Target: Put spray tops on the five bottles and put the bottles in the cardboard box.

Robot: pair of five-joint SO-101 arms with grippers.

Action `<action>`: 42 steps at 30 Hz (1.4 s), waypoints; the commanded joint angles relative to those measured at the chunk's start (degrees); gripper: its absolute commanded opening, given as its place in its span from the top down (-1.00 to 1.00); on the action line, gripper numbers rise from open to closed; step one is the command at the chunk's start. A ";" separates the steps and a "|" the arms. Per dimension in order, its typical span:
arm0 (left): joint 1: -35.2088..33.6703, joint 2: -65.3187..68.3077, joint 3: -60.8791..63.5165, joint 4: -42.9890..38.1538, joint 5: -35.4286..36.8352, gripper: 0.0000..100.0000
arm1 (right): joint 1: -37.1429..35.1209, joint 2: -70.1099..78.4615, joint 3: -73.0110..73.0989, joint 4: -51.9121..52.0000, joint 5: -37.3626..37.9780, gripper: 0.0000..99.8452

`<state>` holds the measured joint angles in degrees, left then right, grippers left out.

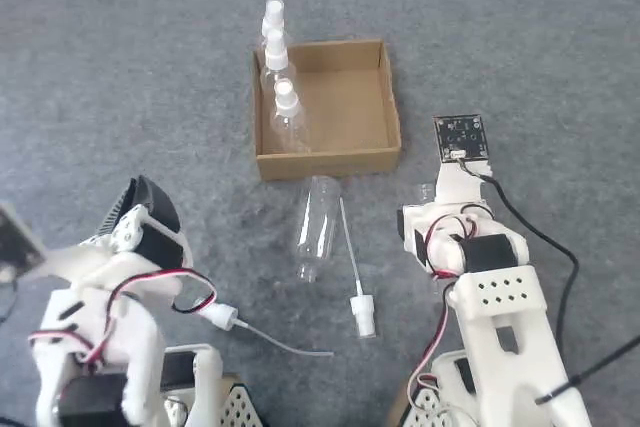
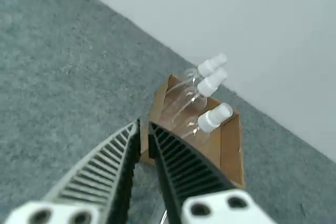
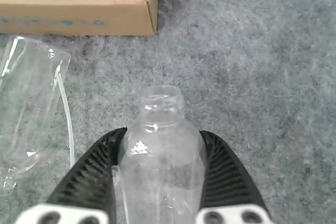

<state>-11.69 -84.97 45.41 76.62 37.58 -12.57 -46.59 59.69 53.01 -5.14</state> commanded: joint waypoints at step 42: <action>-5.63 42.37 -0.92 14.51 -10.73 0.61 | 0.75 -2.51 -0.18 -1.36 -0.18 0.99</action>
<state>-17.32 -48.92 48.31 91.12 27.30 -12.57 -46.59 59.69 53.01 -5.14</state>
